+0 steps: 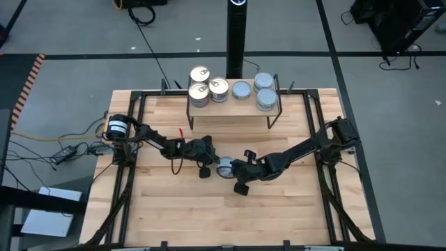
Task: Stack canned seafood by type on shelf
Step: Stack the green tuna can on the left green tuna can on the shelf
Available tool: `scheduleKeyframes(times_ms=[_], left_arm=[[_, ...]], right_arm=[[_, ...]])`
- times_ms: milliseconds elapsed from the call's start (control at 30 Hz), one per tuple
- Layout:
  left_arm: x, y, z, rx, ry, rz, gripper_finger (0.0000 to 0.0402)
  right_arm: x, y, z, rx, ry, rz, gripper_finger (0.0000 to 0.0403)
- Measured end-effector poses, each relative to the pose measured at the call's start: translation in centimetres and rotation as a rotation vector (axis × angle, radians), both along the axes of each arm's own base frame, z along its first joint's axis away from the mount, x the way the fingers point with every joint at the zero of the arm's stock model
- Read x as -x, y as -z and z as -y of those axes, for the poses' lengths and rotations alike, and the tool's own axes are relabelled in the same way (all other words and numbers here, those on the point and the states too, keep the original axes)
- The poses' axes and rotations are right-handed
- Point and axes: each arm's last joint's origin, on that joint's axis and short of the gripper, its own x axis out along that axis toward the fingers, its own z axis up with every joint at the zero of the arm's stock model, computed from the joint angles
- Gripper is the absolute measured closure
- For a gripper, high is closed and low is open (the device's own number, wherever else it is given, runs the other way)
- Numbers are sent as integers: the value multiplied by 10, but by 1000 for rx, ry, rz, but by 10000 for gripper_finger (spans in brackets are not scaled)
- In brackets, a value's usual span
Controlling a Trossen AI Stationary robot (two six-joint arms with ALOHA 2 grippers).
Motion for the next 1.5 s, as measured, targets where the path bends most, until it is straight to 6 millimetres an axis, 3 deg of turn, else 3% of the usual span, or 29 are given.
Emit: scheduleKeyframes(times_ms=[233, 500, 867, 1500], left_arm=[[0, 1, 1, 1, 7, -6, 397], [0, 1, 5, -3, 19, 0, 397], [0, 1, 5, -7, 15, 1, 397], [0, 0, 9, -6, 30, 7, 397]], right_arm=[[5, -22, 1, 26, 25, 54, 398], [3, -22, 8, 22, 11, 53, 398], [-13, -44, 5, 53, -35, 150, 398], [-24, -50, 24, 21, -24, 229, 398]])
